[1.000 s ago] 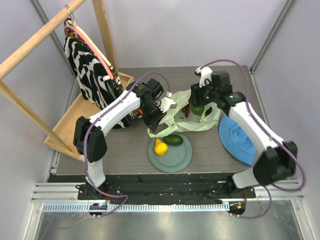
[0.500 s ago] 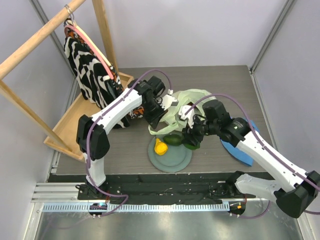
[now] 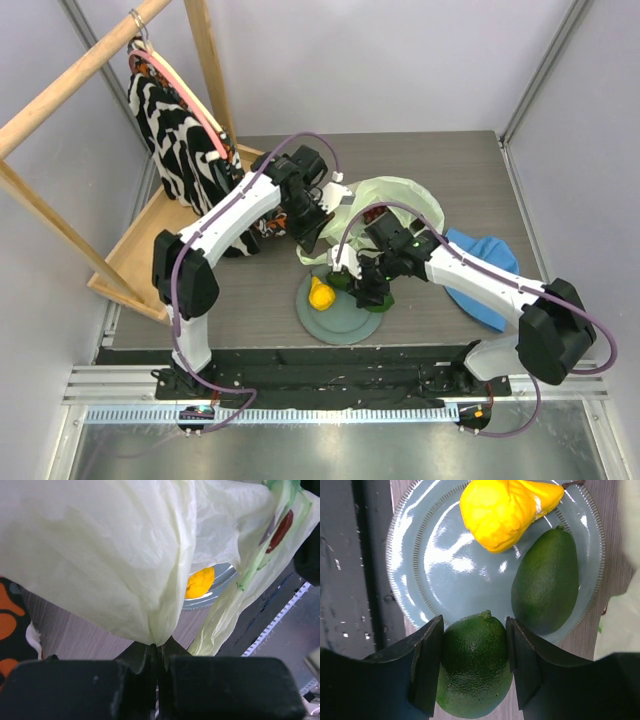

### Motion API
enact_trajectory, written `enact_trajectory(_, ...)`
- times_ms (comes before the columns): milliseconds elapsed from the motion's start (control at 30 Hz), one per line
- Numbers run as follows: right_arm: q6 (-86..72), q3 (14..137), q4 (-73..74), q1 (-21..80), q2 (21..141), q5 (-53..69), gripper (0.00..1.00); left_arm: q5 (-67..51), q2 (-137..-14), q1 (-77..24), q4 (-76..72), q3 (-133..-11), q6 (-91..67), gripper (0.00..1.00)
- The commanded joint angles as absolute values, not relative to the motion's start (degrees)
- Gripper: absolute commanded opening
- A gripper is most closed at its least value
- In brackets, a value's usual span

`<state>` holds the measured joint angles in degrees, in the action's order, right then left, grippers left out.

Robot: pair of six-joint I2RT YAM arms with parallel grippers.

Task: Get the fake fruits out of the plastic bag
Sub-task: Place the fake fruit on the plate, then adjust the plastic bag at the center of the board.

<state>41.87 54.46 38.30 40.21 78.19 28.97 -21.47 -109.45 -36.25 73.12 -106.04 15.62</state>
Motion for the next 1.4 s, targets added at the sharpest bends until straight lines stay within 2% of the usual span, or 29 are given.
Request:
enact_trajectory(0, 47.5, 53.8, 33.3, 41.0, 79.5, 28.4, 0.24, -20.1, -104.7, -35.6, 74.0, -106.3, 16.6, 0.00)
enact_trajectory(300, 49.5, 50.1, 31.8, 44.6, 79.9, 26.3, 0.40, -20.1, -105.9, -35.6, 73.8, -106.6, 16.3, 0.00)
enact_trajectory(400, 50.1, 49.5, 31.1, 44.7, 79.9, 25.1, 0.53, -20.6, -106.2, -35.6, 73.8, -106.6, 16.3, 0.00)
enact_trajectory(433, 50.5, 49.4, 31.0, 44.7, 79.7, 24.8, 0.68, -20.7, -106.2, -35.6, 73.9, -106.6, 16.3, 0.00)
enact_trajectory(467, 51.0, 49.4, 31.0, 44.7, 79.5, 24.7, 0.76, -20.8, -106.3, -35.6, 73.9, -106.6, 16.3, 0.00)
enact_trajectory(500, 51.2, 49.4, 31.3, 44.6, 79.4, 24.4, 0.90, -21.0, -106.4, -35.6, 74.0, -106.7, 16.3, 0.00)
enact_trajectory(600, 51.6, 51.2, 34.1, 44.7, 78.7, 23.5, 1.00, -21.3, -106.6, -35.6, 73.9, -106.7, 16.4, 0.00)
enact_trajectory(733, 50.4, 55.5, 40.6, 44.7, 73.2, 21.1, 1.00, -21.2, -106.6, -35.6, 74.2, -105.9, 16.2, 0.00)
enact_trajectory(967, 35.5, 61.8, 41.2, 43.0, 56.5, 12.0, 1.00, -22.8, -102.7, -35.6, 74.6, -100.6, 15.8, 0.02)
enact_trajectory(1067, 27.2, 59.5, 34.3, 40.7, 53.1, 2.5, 1.00, -23.1, -101.7, -35.6, 74.7, -99.8, 15.7, 0.03)
enact_trajectory(1200, 24.7, 55.7, 24.9, 37.1, 54.6, -2.3, 1.00, -23.0, -100.2, -35.7, 74.5, -99.8, 15.8, 0.04)
enact_trajectory(1300, 20.3, 56.3, 21.6, 33.7, 60.6, -4.6, 0.93, -21.6, -99.2, -35.7, 74.2, -99.0, 16.2, 0.04)
enact_trajectory(1367, 17.2, 56.1, 18.8, 30.3, 63.5, -2.2, 0.79, -20.7, -98.7, -35.7, 74.2, -97.5, 16.7, 0.03)
